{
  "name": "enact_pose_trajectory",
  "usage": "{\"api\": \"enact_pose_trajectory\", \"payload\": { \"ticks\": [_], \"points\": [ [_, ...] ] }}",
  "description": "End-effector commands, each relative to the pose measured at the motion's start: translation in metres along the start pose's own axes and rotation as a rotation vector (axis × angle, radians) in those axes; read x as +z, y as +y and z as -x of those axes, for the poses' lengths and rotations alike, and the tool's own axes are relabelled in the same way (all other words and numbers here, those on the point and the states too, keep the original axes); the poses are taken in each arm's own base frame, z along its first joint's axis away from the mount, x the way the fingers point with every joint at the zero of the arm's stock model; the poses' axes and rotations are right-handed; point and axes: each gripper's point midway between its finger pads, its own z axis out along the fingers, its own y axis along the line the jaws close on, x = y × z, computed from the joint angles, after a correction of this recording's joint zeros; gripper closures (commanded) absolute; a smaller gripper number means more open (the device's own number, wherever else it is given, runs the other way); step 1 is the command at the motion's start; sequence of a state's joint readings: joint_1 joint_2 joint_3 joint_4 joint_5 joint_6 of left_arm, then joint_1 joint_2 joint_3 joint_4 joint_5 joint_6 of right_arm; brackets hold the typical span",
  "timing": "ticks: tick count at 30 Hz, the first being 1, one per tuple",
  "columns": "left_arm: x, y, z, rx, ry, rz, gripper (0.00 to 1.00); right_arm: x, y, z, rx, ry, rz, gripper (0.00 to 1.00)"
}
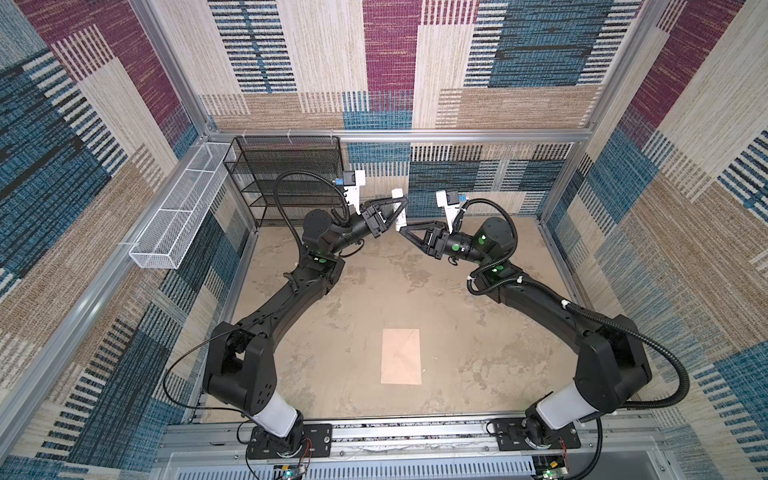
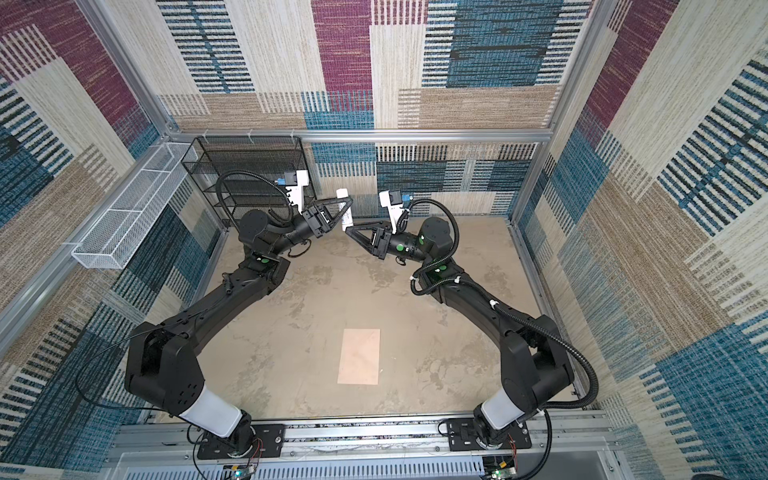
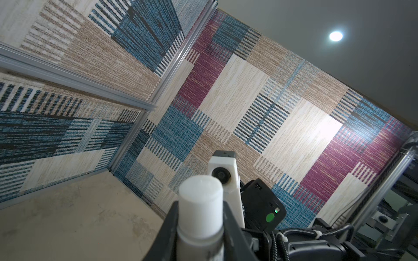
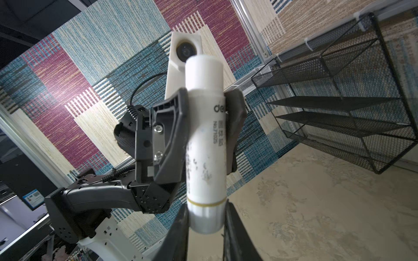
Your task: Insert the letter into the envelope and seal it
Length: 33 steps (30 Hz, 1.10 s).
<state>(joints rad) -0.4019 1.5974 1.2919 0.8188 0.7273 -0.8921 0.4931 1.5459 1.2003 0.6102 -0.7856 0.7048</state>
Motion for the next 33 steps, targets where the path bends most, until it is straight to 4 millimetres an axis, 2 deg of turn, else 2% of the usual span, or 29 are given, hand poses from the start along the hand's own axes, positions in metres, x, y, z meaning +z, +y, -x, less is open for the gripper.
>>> {"api": "enact_pose_trajectory", "payload": {
  "ticks": [1, 9, 16, 21, 25, 27, 29, 31, 33],
  "points": [
    [0.002, 0.02, -0.027, 0.01, 0.093, 0.086, 1.0, 0.003, 0.014, 0.036, -0.184, -0.107, -0.07, 0.76],
    [0.006, 0.033, -0.034, 0.032, 0.09, 0.206, 1.0, 0.01, 0.02, 0.067, -0.353, -0.18, -0.319, 0.76],
    [0.005, 0.043, -0.035, 0.055, 0.068, 0.288, 1.0, 0.002, 0.031, 0.092, -0.462, -0.282, -0.537, 0.77],
    [0.005, 0.049, -0.037, 0.054, 0.064, 0.313, 1.0, 0.005, 0.044, 0.098, -0.535, -0.319, -0.657, 0.78],
    [0.003, 0.051, -0.035, 0.031, 0.022, 0.309, 1.0, 0.006, 0.049, 0.09, -0.553, -0.34, -0.7, 0.78],
    [0.001, 0.053, -0.032, 0.02, 0.006, 0.308, 1.0, 0.006, 0.047, 0.084, -0.536, -0.331, -0.691, 0.74],
    [0.0, 0.052, -0.027, 0.013, -0.011, 0.3, 1.0, 0.006, 0.046, 0.076, -0.522, -0.314, -0.676, 0.66],
    [-0.003, 0.05, -0.016, 0.009, -0.04, 0.292, 1.0, 0.002, 0.043, 0.066, -0.513, -0.296, -0.662, 0.51],
    [-0.007, 0.044, 0.002, 0.031, -0.091, 0.269, 1.0, -0.007, 0.037, 0.058, -0.488, -0.285, -0.642, 0.45]
  ]
}}
